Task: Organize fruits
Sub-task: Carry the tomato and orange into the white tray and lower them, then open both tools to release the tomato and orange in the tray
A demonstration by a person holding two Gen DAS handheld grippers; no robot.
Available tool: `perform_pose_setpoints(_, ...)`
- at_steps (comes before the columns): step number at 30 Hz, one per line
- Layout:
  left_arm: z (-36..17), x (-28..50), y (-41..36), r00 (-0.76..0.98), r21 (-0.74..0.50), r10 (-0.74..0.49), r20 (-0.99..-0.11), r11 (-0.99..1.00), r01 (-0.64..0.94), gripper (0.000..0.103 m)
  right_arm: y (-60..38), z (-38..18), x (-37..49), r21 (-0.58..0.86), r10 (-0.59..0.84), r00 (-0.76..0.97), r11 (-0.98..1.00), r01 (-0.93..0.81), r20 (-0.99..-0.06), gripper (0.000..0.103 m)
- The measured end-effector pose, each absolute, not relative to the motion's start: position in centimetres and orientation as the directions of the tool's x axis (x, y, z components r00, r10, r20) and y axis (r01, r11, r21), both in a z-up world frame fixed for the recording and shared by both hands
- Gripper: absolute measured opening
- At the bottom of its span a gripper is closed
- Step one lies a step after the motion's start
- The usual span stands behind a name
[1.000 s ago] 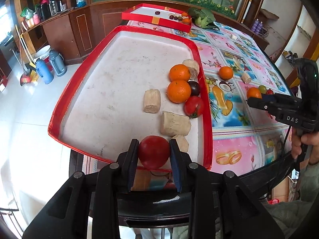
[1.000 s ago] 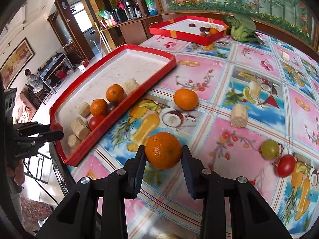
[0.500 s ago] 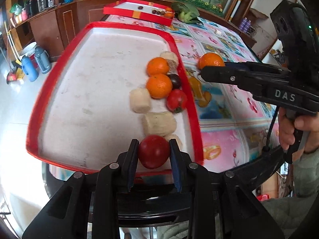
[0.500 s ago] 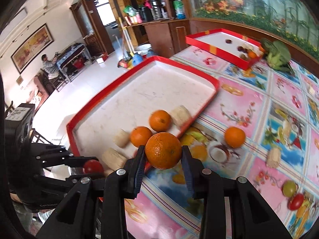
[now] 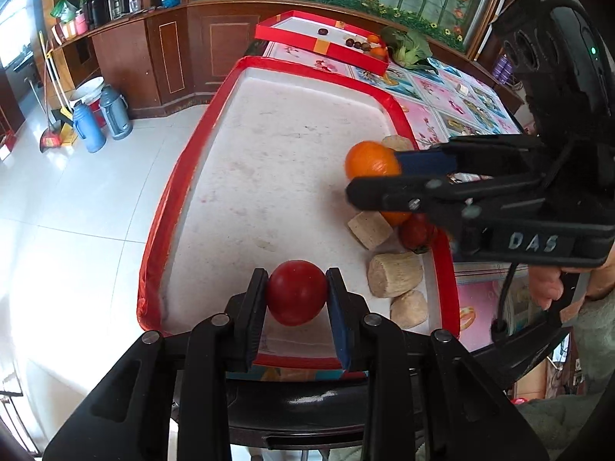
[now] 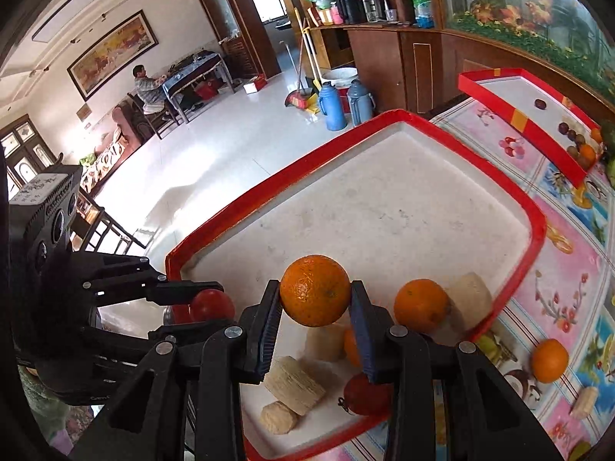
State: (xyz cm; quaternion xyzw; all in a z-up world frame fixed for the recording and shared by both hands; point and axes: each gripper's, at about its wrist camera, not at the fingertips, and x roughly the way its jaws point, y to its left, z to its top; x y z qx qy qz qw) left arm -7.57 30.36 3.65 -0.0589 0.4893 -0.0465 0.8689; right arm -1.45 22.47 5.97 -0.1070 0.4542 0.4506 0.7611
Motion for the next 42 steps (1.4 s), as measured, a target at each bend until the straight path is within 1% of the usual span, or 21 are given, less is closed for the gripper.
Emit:
perform_pose_setpoints(9,2.9,-7.7,30.1,0.49,-0.185,-0.189,-0.851,0.981,0.058,0.028,25.4,3.5,-1.8,0.239,0.561,0.13,0.535,-0.81,-0.818,0.035)
perform_pose_setpoints(20,2.8,-7.8,30.6,0.486,-0.206,-0.212,-0.848,0.976,0.066,0.028,25.2,3.0,-1.8,0.272,0.569,0.095,0.525,-0.806,-0.817,0.038)
perform_pose_setpoints(21,2.8,-7.8,30.7,0.485,-0.208,-0.213,-0.848,0.976,0.066,0.029,25.0,3.0,-1.8,0.271,0.57,0.096,0.525,-0.807,-0.816,0.038)
perform_pose_setpoints(22,2.9,-7.8,30.7,0.485,-0.209,-0.215,-0.848,0.976,0.066,0.034,24.9,3.1,-1.9,0.273,0.572,0.096,0.525,-0.806,-0.815,0.038)
perform_pose_setpoints(23,2.9,-7.9,30.7,0.485,-0.211,-0.215,-0.847,0.975,0.064,0.043,24.7,3.2,-1.9,0.276,0.574,0.096,0.526,-0.804,-0.813,0.038)
perform_pose_setpoints(26,3.0,-8.0,30.7,0.489,-0.226,-0.228,-0.842,0.972,0.063,0.049,23.9,3.4,-2.0,0.294,0.587,0.093,0.528,-0.796,-0.804,0.039)
perform_pose_setpoints(31,3.0,-8.2,29.8,0.472,-0.244,-0.257,-0.844,0.966,0.089,0.049,22.2,3.6,-1.8,0.329,0.608,0.087,0.538,-0.776,-0.789,0.039)
perform_pose_setpoints(36,3.4,-8.6,29.2,0.474,-0.223,-0.241,-0.847,0.97,0.094,0.049,21.1,4.1,-1.4,0.38,0.637,0.062,0.532,-0.756,-0.768,0.04)
perform_pose_setpoints(38,3.8,-8.8,29.5,0.483,-0.223,-0.236,-0.843,0.971,0.085,0.049,20.9,4.3,-1.5,0.382,0.642,0.066,0.531,-0.756,-0.764,0.043)
perform_pose_setpoints(42,4.5,-9.0,30.1,0.501,-0.225,-0.226,-0.835,0.972,0.065,0.049,20.7,5.0,-2.2,0.373,0.649,0.087,0.535,-0.758,-0.756,0.043)
